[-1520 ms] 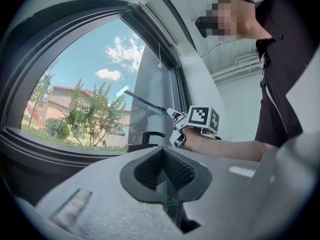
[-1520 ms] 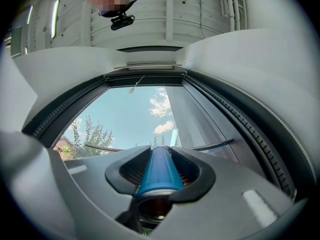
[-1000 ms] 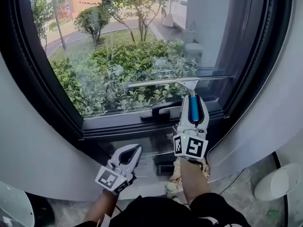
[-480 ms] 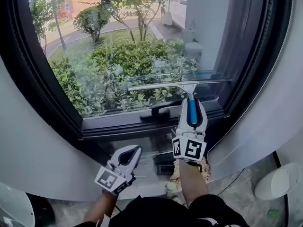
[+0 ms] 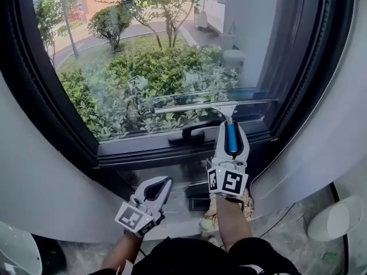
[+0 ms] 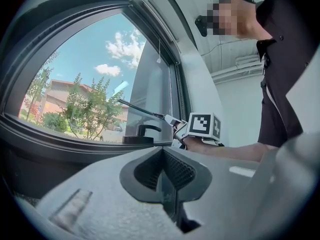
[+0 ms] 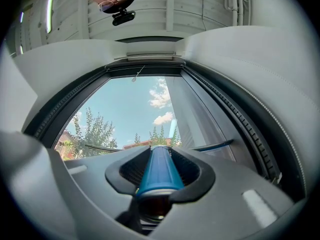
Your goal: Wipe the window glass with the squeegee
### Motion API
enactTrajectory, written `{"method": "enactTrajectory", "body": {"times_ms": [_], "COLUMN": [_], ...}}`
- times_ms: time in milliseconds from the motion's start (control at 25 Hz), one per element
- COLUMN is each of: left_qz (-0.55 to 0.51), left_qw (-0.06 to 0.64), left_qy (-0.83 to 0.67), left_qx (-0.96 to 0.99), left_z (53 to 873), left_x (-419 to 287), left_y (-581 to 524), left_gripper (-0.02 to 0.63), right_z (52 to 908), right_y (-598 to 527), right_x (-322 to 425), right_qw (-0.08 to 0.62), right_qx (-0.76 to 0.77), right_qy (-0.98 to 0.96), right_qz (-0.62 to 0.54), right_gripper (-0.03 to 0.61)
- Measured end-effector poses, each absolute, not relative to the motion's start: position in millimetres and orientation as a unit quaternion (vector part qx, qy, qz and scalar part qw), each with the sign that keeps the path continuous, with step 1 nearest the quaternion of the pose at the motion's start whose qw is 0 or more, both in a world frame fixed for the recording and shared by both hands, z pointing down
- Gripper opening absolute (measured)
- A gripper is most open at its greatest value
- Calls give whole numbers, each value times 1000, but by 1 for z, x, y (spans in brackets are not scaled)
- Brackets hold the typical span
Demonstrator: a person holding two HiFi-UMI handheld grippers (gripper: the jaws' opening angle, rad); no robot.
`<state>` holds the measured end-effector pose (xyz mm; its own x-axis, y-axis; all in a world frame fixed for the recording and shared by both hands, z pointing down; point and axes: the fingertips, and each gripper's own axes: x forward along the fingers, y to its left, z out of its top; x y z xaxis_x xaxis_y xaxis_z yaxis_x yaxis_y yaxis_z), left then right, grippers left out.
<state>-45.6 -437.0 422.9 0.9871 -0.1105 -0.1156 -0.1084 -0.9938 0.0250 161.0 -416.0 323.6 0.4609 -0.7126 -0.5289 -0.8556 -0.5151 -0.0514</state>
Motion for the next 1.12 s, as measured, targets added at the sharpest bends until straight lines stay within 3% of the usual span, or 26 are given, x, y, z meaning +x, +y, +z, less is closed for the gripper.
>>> {"method": "enactTrajectory", "body": {"times_ms": [680,1120], "left_qz": [-54,-90], "left_qw": [14,15], "left_qy": [-57,-65], "left_qx": [997,994], "left_z": [426,401], "left_x": [-54,-87], "left_y": [-432,-440], "left_gripper": [0,0], "right_z": [347,196], "right_y": [-414,-413], "right_x": [160,123], "right_qw": [151,204], "right_qx": [-850,-805], "right_qy": [464,447], "right_qz": [199,333], "right_gripper": [133,132]}}
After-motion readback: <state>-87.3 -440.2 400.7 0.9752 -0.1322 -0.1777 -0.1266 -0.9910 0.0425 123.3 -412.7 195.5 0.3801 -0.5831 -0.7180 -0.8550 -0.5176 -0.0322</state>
